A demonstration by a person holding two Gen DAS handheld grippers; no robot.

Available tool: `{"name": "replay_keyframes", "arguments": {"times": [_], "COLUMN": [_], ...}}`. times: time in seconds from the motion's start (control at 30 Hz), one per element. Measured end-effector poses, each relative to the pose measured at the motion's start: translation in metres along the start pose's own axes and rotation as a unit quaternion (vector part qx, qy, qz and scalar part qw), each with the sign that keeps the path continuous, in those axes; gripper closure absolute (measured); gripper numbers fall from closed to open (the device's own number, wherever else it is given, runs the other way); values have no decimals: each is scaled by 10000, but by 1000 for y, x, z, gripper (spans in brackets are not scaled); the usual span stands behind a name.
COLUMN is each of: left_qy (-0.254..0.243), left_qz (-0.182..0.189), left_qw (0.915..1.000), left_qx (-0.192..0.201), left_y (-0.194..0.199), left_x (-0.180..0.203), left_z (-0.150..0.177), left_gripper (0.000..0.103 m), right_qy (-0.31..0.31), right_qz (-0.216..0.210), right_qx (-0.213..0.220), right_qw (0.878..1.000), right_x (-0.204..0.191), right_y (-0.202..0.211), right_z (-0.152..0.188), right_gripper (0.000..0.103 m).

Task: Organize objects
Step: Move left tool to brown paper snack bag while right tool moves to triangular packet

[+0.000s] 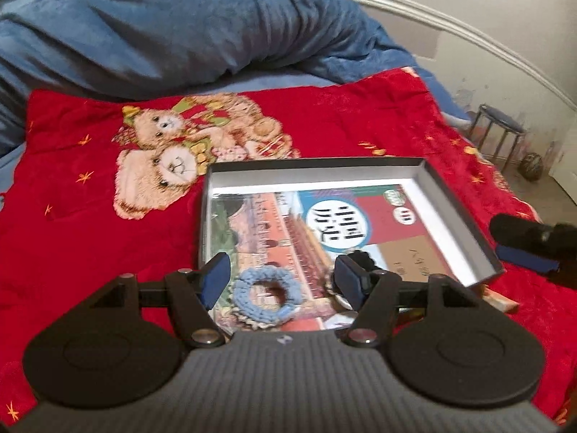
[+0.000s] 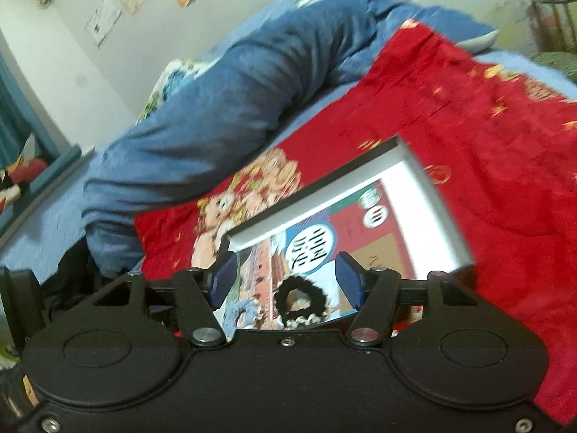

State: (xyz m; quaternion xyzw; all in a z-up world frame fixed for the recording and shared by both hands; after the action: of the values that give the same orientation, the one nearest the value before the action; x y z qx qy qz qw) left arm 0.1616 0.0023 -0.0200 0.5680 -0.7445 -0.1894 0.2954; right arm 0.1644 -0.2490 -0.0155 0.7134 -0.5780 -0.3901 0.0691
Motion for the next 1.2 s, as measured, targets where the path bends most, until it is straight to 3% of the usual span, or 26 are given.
{"name": "replay_keyframes", "arguments": {"times": [0.13,0.33,0.5,0.63,0.77,0.97,1.2], "left_qy": [-227,-672,-714,-1321,-1455,-1779,-2090], "left_qz": [208,449,789,659,628,339,166], "left_qw": [9995,9967,9941,9883,9864,9816,9737], "left_qx": [-8,110,-217,-383,-438,-604,-895], "left_y": [10,26,20,10,-1,-25,-43], "left_x": [14,28,43,61,68,70,73], "left_z": [7,22,46,61,69,77,88], "left_gripper": [27,27,27,27,27,30,48], "right_qy": [-92,-65,-229,-178,-137,-345,-799], "right_qz": [114,261,815,1496,1942,2181,2005], "right_qx": [66,-344,-386,-482,-728,-988,-1032], "right_qw": [9999,9990,9957,9874,9782,9703,9710], "right_x": [0,-9,0,12,22,38,50], "right_y": [13,12,29,40,29,2,-8], "right_z": [4,35,65,82,90,90,88], "right_gripper": [43,43,43,43,51,51,51]}}
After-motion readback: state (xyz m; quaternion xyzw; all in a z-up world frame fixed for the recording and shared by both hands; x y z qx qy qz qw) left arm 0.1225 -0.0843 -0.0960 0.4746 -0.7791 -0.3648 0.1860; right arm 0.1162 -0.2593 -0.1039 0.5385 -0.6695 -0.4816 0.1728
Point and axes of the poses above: each gripper's, at about its wrist camera, not at the fingertips, and y roughly against the way its jaws point, x to its right, z to its underside, the point moved 5 cm from there along -y, roughly the way its jaws point, and after that the axes turned 12 degrees about z, right-handed, at the moved point
